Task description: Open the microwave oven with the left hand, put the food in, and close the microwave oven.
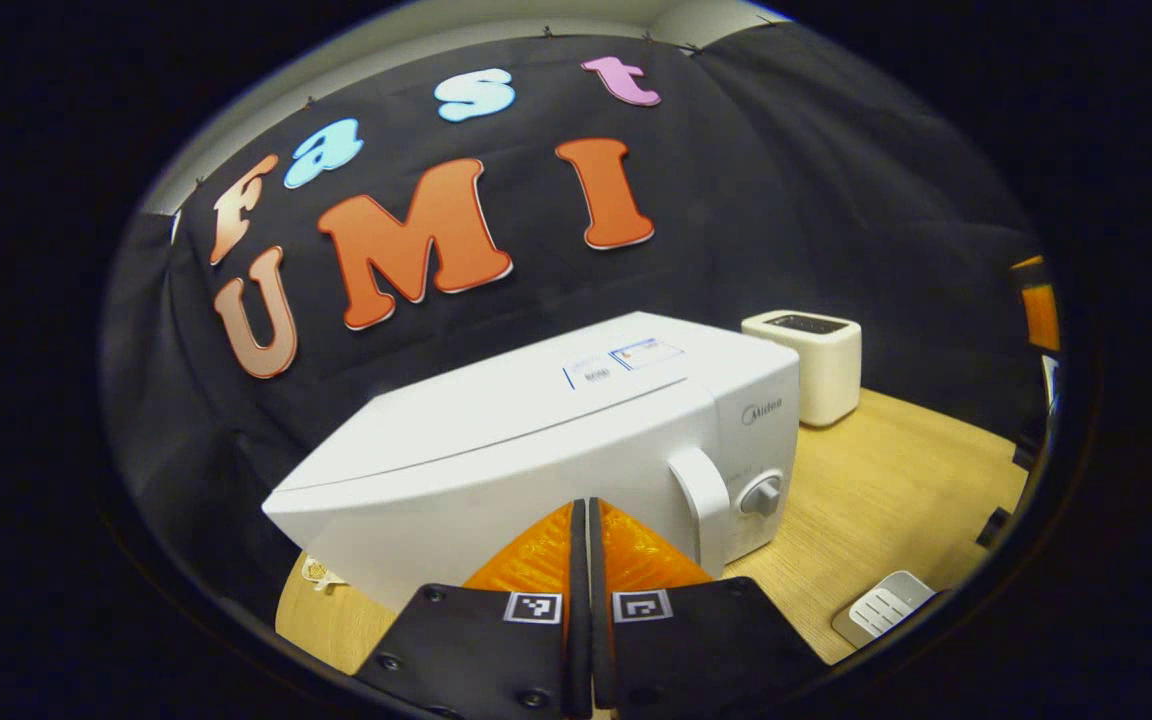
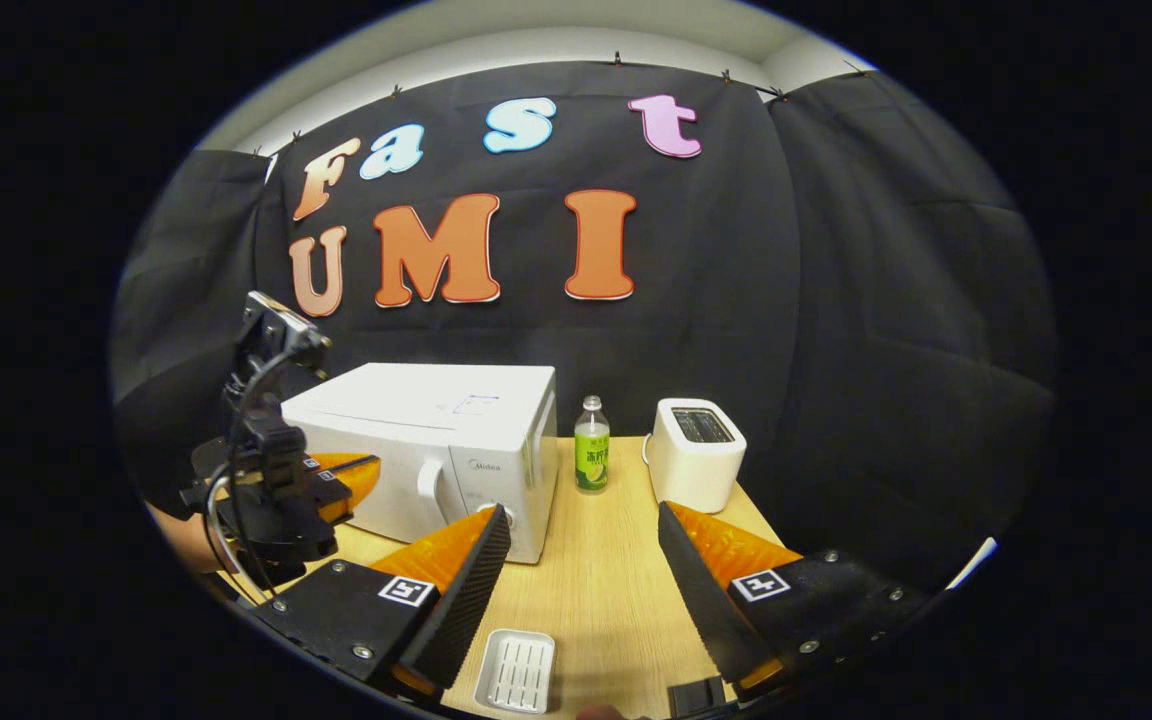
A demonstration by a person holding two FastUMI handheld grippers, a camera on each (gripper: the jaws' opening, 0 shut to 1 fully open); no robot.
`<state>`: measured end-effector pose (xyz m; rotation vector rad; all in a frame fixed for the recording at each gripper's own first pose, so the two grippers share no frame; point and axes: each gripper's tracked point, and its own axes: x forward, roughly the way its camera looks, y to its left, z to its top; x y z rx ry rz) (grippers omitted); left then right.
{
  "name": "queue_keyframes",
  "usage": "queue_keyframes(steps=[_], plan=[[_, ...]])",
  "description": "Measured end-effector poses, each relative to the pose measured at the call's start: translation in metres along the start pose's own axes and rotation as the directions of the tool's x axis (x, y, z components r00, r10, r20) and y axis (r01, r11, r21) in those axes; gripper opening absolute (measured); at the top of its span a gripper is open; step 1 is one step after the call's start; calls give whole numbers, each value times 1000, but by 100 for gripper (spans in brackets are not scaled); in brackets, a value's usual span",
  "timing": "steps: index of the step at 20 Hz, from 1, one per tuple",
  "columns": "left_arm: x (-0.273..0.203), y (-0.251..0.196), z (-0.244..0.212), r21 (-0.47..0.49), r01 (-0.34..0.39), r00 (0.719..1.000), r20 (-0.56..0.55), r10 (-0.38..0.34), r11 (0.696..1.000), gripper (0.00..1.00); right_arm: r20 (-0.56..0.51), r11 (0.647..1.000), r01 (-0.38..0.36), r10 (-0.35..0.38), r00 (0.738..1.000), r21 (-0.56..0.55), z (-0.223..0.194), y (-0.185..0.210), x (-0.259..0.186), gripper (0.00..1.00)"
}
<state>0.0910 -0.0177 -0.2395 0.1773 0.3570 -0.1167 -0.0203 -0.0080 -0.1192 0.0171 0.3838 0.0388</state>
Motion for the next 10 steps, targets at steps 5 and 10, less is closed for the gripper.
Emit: queue_keyframes(steps=[5,10], plan=[[-55,59,72,-59,-94,989,112,100,994,4,91,999,-47,47,995,-5,51,22,9,93],[-104,105,120,-140,-142,970,175,166,980,8,179,996,-91,90,980,-3,98,48,10,92]])
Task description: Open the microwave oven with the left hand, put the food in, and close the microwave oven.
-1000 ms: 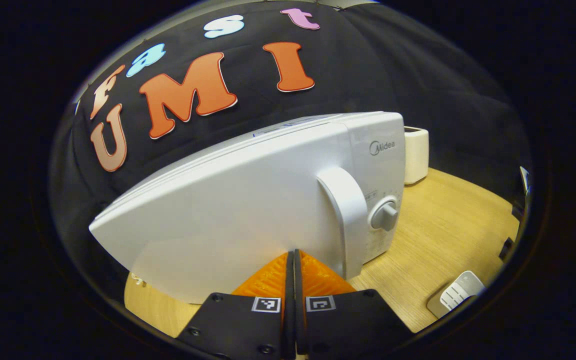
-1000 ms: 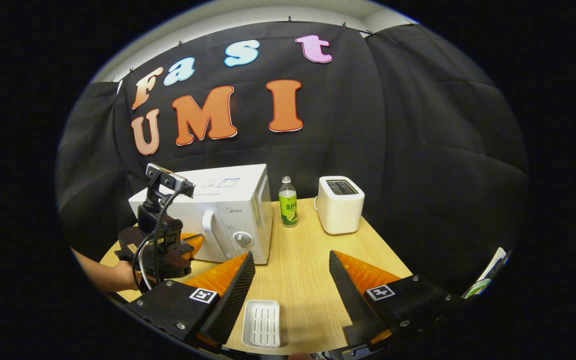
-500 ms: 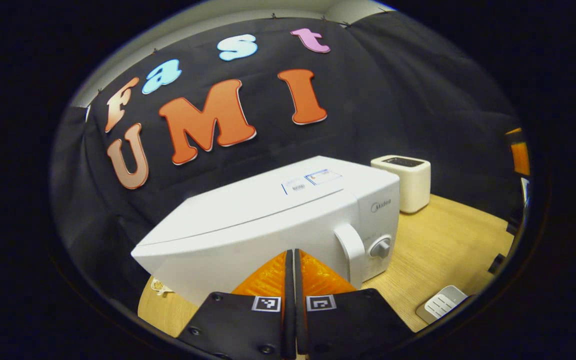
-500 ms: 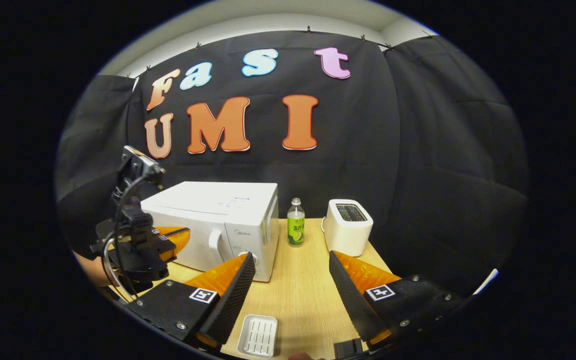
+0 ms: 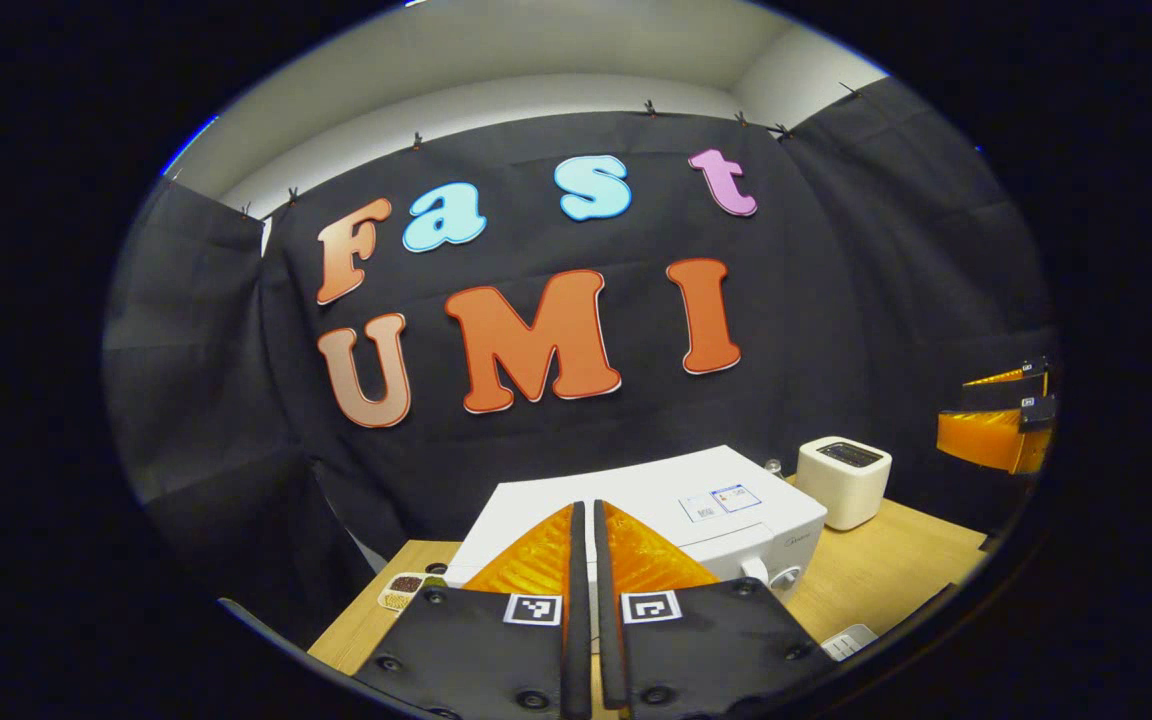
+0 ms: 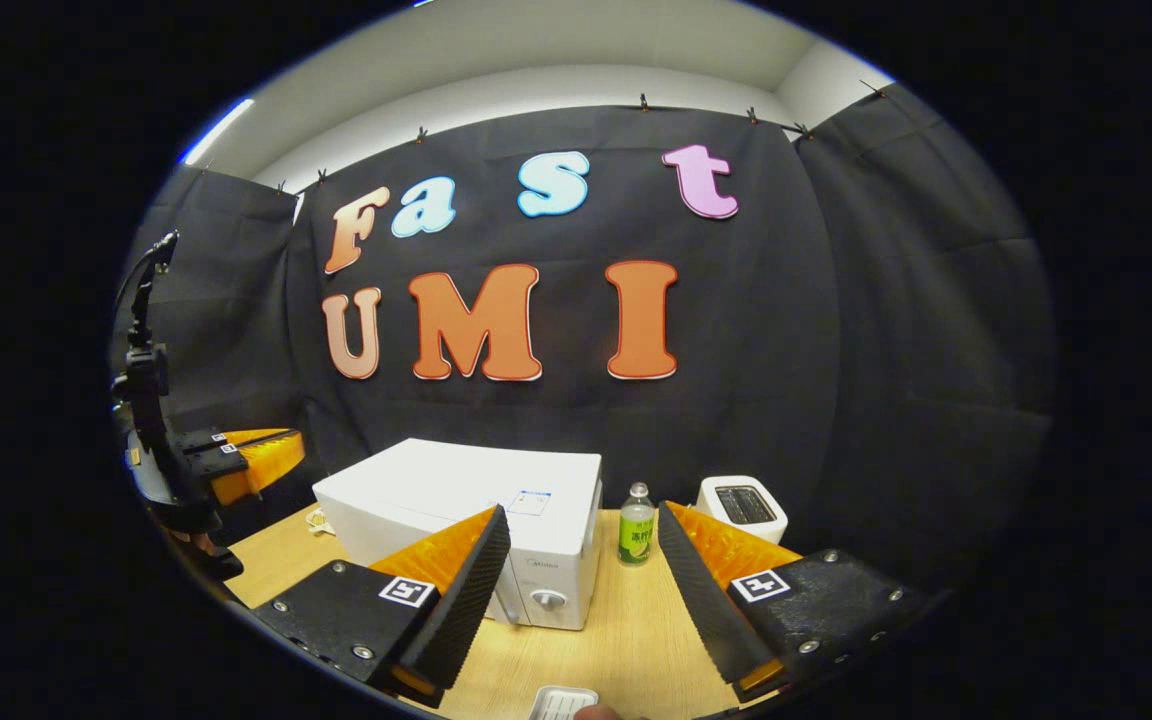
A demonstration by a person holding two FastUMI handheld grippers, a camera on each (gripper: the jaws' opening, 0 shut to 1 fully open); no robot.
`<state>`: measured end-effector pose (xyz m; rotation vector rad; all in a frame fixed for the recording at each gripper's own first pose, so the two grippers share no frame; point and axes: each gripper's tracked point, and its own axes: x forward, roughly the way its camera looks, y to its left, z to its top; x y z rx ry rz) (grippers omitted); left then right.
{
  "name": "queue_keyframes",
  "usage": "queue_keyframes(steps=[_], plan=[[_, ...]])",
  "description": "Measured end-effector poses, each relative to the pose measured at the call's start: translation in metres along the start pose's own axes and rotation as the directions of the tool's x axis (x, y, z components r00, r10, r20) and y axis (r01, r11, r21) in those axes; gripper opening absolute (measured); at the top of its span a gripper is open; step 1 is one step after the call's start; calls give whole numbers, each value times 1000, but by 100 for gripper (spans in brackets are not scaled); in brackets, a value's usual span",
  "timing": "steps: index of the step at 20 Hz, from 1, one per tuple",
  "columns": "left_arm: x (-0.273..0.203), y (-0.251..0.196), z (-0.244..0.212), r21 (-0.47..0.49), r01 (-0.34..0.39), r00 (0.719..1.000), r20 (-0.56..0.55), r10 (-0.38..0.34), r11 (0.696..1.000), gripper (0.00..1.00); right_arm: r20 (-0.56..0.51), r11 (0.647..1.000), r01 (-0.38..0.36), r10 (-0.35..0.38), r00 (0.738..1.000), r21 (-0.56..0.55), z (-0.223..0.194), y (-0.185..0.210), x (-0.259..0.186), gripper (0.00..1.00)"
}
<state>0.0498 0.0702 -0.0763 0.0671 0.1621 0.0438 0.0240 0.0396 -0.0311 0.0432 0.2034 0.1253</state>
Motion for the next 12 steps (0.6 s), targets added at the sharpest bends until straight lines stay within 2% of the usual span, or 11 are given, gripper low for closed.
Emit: queue_keyframes(steps=[2,3,7,12], plan=[[-11,14,15,-30,-11,1000,13,12,999,16,29,1000,-9,9,1000,-24,16,8,1,92],[-15,21,23,-40,-15,1000,23,16,999,25,44,999,-6,8,999,-33,25,11,2,92],[-32,38,47,-72,-18,998,53,22,997,72,91,999,-21,26,996,-48,52,23,0,92],[-47,52,77,-95,-24,993,112,35,995,85,132,997,-46,54,990,-61,69,35,-4,92]])
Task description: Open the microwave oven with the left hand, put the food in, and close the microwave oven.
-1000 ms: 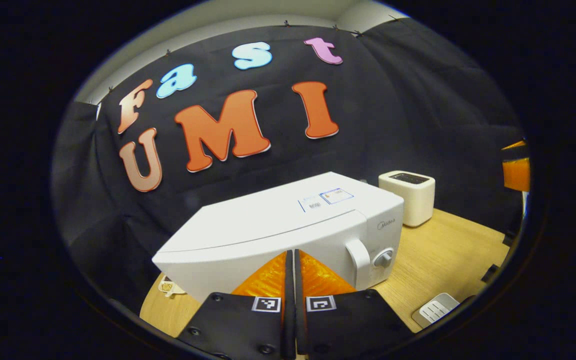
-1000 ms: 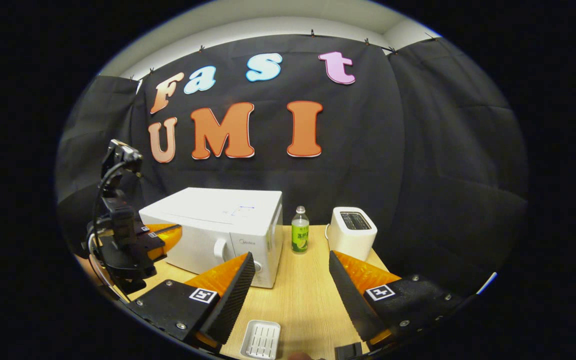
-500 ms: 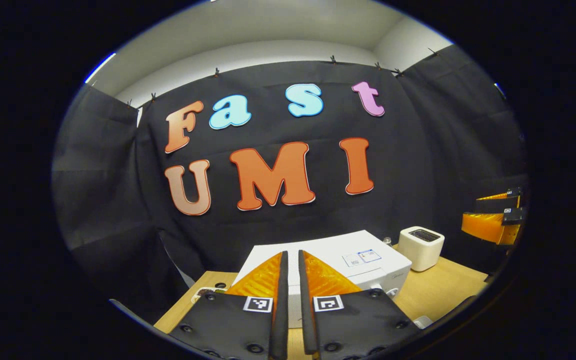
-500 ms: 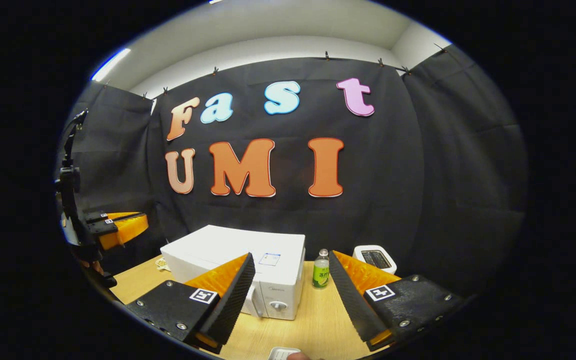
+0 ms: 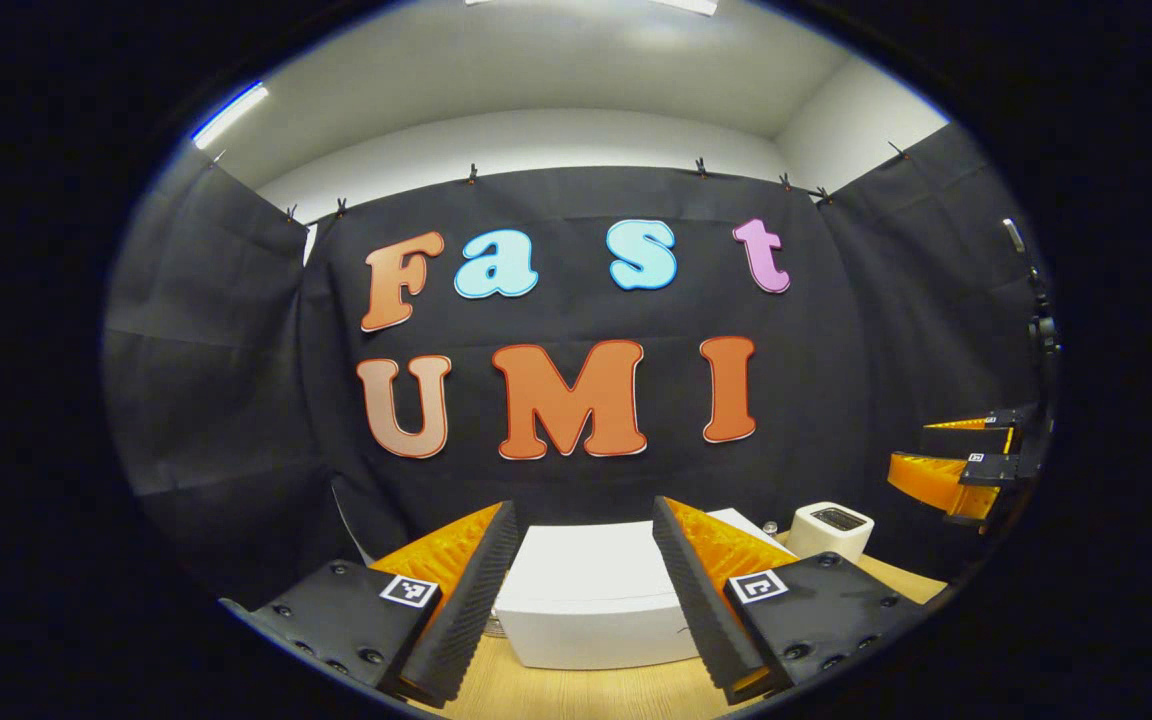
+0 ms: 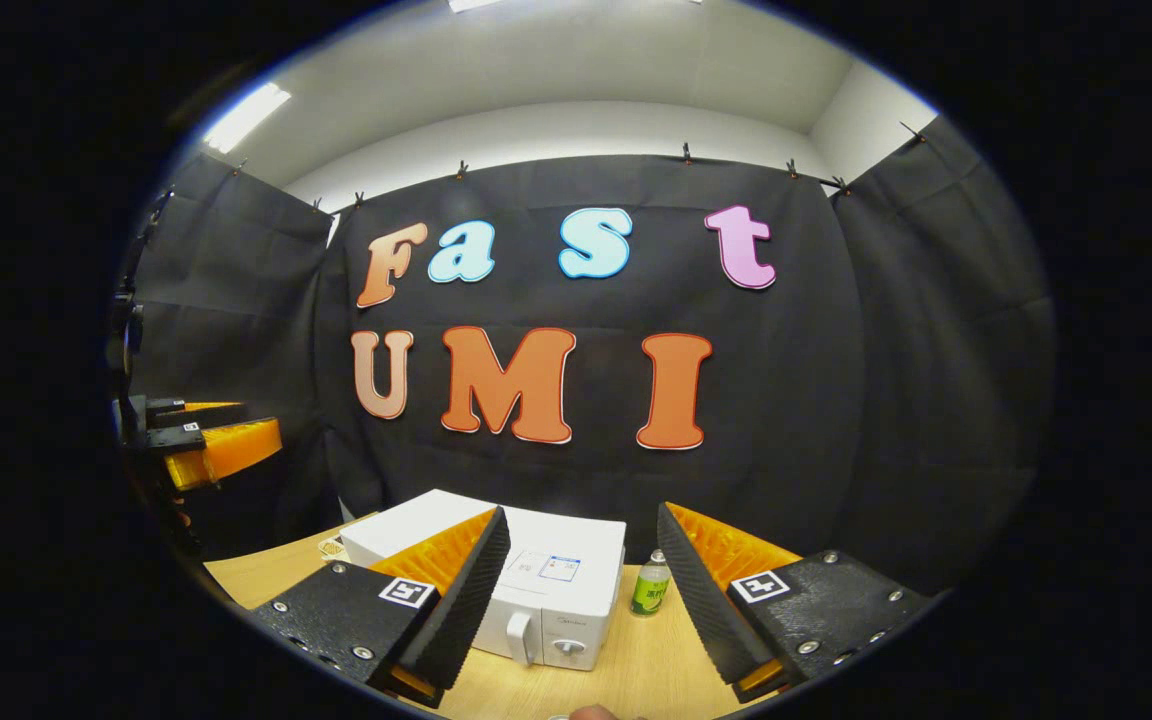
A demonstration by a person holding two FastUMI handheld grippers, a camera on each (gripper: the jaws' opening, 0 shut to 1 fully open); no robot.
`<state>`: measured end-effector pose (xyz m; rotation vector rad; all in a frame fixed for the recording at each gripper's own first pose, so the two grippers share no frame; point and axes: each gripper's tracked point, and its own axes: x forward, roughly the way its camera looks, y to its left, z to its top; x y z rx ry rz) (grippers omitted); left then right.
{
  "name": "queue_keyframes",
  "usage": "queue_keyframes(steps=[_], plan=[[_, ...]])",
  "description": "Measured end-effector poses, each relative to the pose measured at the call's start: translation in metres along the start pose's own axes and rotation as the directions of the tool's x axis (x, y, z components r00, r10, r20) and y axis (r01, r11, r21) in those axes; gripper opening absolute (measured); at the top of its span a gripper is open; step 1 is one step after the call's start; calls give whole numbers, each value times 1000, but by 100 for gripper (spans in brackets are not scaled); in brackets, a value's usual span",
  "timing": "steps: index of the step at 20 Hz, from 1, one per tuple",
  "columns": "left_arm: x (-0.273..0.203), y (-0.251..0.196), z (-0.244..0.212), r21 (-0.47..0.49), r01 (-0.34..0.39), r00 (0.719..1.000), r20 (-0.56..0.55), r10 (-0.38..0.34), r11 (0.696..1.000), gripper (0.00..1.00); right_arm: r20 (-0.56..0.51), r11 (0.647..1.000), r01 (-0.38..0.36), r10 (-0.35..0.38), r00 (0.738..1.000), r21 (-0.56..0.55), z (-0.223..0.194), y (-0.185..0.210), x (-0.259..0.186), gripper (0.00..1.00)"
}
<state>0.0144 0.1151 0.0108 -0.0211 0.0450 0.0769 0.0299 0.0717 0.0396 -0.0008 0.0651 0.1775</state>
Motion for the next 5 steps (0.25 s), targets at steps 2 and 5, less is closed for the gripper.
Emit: queue_keyframes(steps=[2,5], plan=[[-3,2,7,-11,-6,1000,12,6,1000,89,1,1000,-7,7,1000,4,1,3,0,92],[-6,0,10,-6,-8,1000,29,8,1000,95,-1,1000,-9,9,1000,4,0,4,1,92]])
